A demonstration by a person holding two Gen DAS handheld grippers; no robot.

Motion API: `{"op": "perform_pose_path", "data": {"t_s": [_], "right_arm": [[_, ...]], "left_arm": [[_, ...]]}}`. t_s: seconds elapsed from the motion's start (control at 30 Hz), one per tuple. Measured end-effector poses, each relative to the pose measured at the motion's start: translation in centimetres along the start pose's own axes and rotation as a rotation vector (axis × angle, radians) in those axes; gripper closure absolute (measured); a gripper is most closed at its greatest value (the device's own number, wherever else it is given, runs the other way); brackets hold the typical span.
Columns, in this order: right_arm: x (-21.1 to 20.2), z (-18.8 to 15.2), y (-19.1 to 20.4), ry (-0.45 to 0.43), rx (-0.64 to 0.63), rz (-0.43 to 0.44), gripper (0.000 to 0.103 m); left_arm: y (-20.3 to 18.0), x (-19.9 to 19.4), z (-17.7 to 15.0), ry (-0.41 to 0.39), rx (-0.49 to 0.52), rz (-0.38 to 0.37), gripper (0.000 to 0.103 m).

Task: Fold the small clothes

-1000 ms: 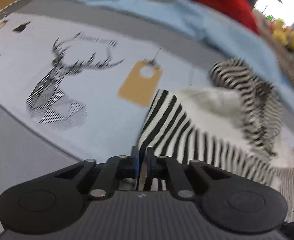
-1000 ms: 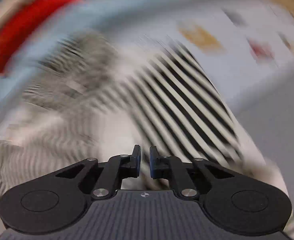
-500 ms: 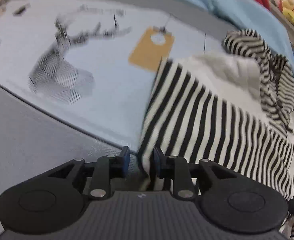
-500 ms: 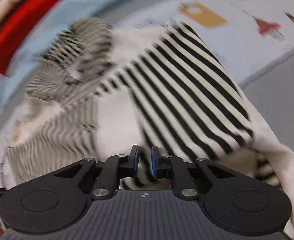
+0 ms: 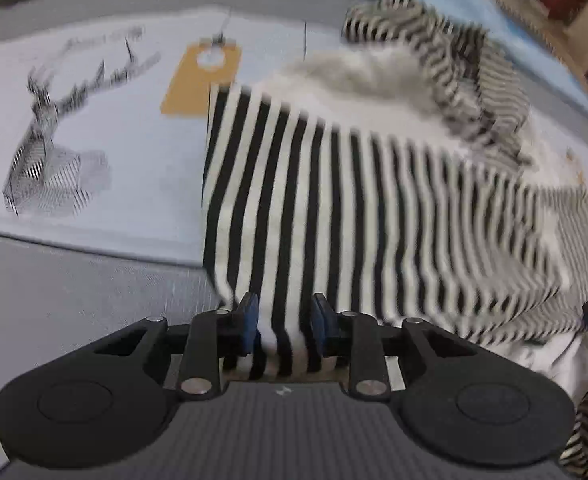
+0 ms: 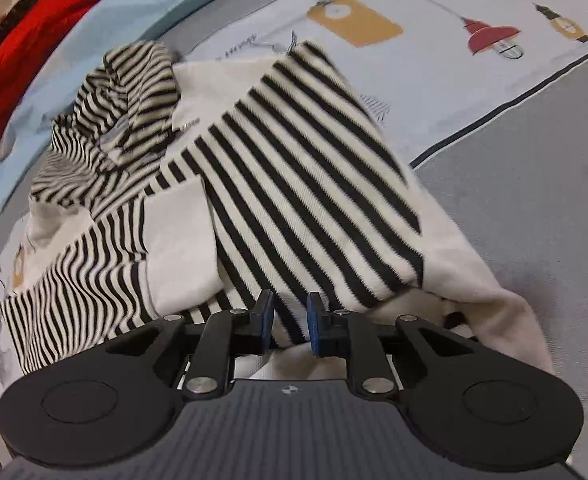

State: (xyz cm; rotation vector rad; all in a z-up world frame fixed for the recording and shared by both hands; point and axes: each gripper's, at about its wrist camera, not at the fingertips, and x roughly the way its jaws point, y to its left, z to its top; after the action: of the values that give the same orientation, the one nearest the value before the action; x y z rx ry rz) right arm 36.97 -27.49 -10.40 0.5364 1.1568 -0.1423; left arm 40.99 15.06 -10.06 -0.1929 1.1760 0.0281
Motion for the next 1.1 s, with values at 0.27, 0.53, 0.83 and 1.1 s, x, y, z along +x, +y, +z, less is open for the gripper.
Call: {"op": "perform_pose_path", "data": {"t_s": [0.27,0.53,0.83,1.1], "right_arm": [[-1.7,0.3,-0.3,-0.041,0.0,0.02,0.084],[-4.3,2.1,-1.4,-0.113,-0.014,0.041,0.084],[-5.9,3.8,-1.9,-0.151,-0.028,0.089,0.094],[-4.9,3.7,-1.2,-0.103,-0.001,0.121,0.093]], "left_arm": [[-2.9,-2.8,0.8,-0.166,-0.009,-0.048,0.067],[-7.0,-4.3,5.8,-0.297,-0.037,-0.116,0.068],[-12.2,1.4,18.8,-0.357,-0.029,-0.102,0.067],[-12.3,11.0,28.7,-0.32,-0.09,0.005,0.053]]}}
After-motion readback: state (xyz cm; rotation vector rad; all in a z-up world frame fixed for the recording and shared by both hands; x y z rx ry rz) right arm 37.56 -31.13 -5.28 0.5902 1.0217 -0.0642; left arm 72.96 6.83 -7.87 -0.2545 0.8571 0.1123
